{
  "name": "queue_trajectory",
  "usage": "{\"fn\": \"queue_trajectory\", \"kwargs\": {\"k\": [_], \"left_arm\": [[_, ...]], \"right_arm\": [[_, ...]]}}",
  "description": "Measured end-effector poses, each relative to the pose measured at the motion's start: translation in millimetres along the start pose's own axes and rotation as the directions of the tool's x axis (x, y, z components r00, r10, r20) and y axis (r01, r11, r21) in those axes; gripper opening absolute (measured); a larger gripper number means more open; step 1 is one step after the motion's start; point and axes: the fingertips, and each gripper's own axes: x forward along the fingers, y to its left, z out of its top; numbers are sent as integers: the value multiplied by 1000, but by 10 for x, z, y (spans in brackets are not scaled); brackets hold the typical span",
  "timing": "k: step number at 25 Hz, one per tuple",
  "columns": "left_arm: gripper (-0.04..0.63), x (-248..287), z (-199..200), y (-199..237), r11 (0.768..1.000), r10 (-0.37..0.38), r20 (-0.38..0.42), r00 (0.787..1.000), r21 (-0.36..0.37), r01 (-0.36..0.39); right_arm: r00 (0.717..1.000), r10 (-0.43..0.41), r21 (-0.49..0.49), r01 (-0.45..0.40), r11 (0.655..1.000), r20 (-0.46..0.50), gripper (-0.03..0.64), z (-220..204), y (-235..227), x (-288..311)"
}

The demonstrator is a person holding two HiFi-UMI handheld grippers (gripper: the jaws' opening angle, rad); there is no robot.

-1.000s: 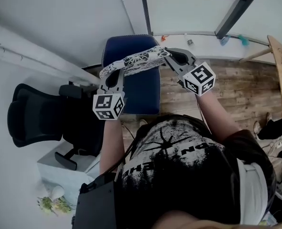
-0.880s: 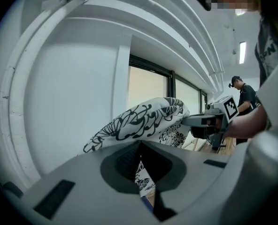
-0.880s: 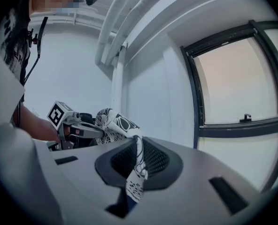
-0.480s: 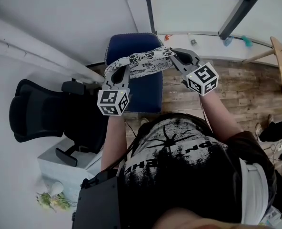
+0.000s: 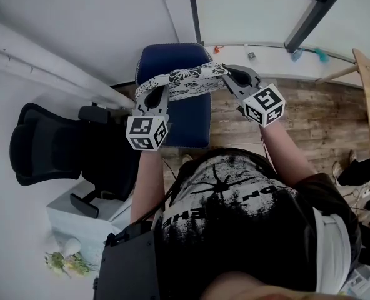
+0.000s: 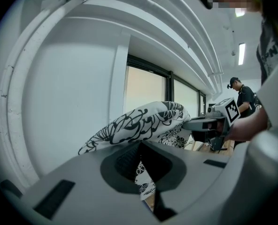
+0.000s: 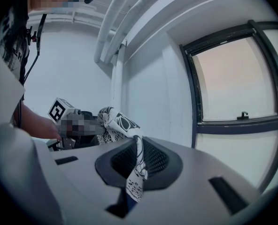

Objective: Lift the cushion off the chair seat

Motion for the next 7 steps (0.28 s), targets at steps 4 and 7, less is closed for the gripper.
{"fn": "queue_trajectory", "kwargs": {"k": [4, 7], "left_arm": [[12, -1, -1, -16, 1000, -5, 1, 1000, 2, 5], [12, 11, 6, -35, 1000, -11, 2, 1000, 2, 11]], "right_arm": [[1000, -11, -10, 11, 1000, -10, 28, -29, 0, -18], [1000, -20, -17, 20, 1000, -12, 28, -29, -5, -42]]}}
